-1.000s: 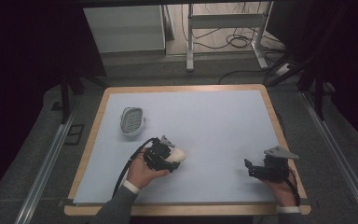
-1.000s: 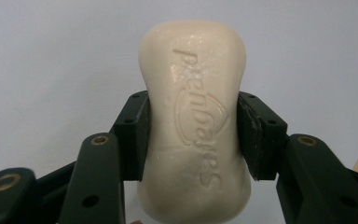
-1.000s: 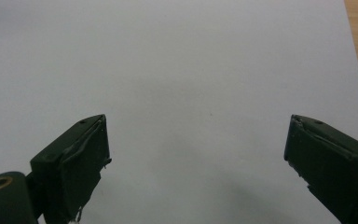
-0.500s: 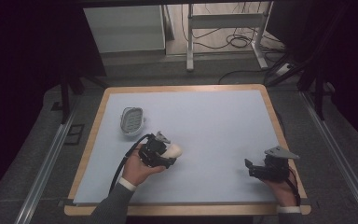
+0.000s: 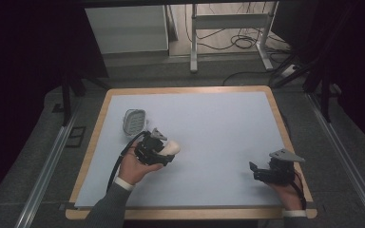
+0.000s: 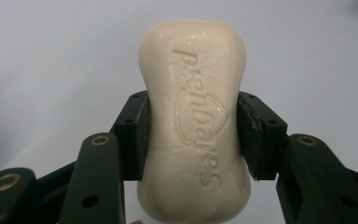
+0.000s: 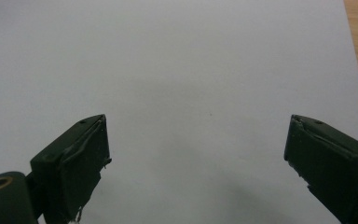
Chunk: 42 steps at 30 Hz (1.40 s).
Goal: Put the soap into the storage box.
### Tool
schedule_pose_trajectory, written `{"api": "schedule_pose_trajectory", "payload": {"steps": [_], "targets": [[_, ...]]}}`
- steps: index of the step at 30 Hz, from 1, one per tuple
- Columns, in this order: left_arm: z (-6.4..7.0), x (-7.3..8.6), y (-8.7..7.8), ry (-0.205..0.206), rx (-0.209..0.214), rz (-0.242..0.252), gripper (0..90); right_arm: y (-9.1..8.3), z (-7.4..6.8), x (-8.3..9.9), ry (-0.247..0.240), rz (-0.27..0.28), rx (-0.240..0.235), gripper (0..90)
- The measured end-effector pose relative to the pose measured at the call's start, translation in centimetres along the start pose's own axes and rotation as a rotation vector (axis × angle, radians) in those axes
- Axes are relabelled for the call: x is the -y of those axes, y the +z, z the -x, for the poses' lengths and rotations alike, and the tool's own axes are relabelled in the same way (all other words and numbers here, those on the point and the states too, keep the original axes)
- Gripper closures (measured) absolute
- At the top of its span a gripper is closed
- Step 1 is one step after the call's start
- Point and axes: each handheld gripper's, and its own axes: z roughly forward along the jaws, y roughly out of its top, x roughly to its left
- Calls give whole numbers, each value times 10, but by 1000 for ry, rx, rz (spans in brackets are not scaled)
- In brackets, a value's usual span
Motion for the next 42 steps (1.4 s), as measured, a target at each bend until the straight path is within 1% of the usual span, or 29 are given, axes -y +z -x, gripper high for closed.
{"api": "schedule_pose_trajectory", "payload": {"steps": [7,11,13,16,27,30,38,42], "targets": [[-6,-2,-3,-2,-10,-4,495,0,1,1,1,-3,4,64],[-11,-1,-4,-14,-19,1,495,0,1,1,0,-3,4,64],[-14,-1,-5,-16,-30,9,495,1,1,1,0,-4,4,64],[-18,-2,-6,-23,-38,8,495,1,1,1,-2,-7,6,64],[-29,-2,-6,-45,-43,-1,495,1,1,1,0,-7,8,64],[-32,-3,-7,-46,-54,-6,495,1,1,1,3,-7,7,64],[-39,-6,-13,-52,-68,2,495,1,1,1,2,-4,9,64],[-44,-7,-13,-64,-71,5,495,1,1,1,3,-5,9,64]]}}
